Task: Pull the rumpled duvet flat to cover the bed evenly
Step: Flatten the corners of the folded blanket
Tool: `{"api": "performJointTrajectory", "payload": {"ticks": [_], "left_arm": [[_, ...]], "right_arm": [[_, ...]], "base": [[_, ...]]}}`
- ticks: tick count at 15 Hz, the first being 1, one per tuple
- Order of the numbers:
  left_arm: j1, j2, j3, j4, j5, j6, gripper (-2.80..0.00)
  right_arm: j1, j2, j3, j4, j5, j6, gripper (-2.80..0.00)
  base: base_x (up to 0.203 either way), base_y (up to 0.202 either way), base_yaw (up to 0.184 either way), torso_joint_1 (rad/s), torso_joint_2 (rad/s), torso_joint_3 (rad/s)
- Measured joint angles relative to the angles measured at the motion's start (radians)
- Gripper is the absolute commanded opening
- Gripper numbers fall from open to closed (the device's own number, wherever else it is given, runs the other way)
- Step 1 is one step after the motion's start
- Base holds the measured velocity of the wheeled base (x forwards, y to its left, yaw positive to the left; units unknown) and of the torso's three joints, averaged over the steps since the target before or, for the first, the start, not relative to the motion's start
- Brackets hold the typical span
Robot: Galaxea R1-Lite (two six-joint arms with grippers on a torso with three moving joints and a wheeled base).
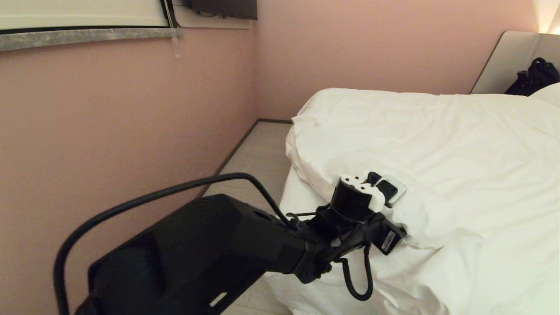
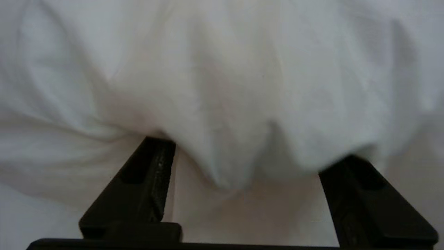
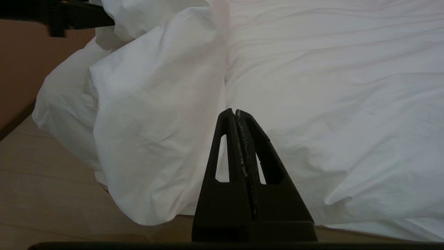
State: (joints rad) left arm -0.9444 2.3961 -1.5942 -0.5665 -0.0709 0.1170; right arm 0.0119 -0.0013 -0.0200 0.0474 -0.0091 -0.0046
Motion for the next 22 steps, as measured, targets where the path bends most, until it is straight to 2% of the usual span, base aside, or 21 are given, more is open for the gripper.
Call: {"api": "performJointTrajectory", "payload": {"ticks": [3, 5, 6, 10, 13, 16, 20, 22], "left_arm": [[0.025, -0.14, 0.203, -0.008, -0.072, -0.075, 0.0], [0.085, -0.238, 0.335, -0.012, -0.149, -0.108, 0.0], [0.134, -0.275, 0.381, -0.014, -0.189, -0.115, -2.8], [0.348, -0.348, 0.484, -0.014, -0.336, -0.117, -2.8], [0.459, -0.342, 0.536, -0.016, -0.459, -0.082, -2.8], [0.503, -0.305, 0.537, -0.016, -0.511, -0.047, -2.8], [0.511, -0.225, 0.509, -0.098, -0.51, -0.026, -2.8], [0.508, -0.182, 0.48, -0.102, -0.505, -0.025, -2.8]], "right_arm": [[0.0, 0.0, 0.0, 0.0, 0.0, 0.001, -2.8], [0.0, 0.0, 0.0, 0.0, 0.0, 0.001, -2.8], [0.0, 0.0, 0.0, 0.0, 0.0, 0.0, -2.8], [0.0, 0.0, 0.0, 0.0, 0.0, 0.001, -2.8], [0.0, 0.0, 0.0, 0.0, 0.0, 0.0, -2.8], [0.0, 0.0, 0.0, 0.0, 0.0, 0.0, -2.8], [0.0, 0.0, 0.0, 0.0, 0.0, 0.001, -2.8], [0.0, 0.0, 0.0, 0.0, 0.0, 0.001, -2.8]], "base": [[0.0, 0.0, 0.0, 0.0, 0.0, 0.0], [0.0, 0.0, 0.0, 0.0, 0.0, 0.0], [0.0, 0.0, 0.0, 0.0, 0.0, 0.0], [0.0, 0.0, 0.0, 0.0, 0.0, 0.0], [0.0, 0.0, 0.0, 0.0, 0.0, 0.0], [0.0, 0.0, 0.0, 0.0, 0.0, 0.0], [0.0, 0.0, 0.0, 0.0, 0.0, 0.0], [0.0, 0.0, 0.0, 0.0, 0.0, 0.0]]}}
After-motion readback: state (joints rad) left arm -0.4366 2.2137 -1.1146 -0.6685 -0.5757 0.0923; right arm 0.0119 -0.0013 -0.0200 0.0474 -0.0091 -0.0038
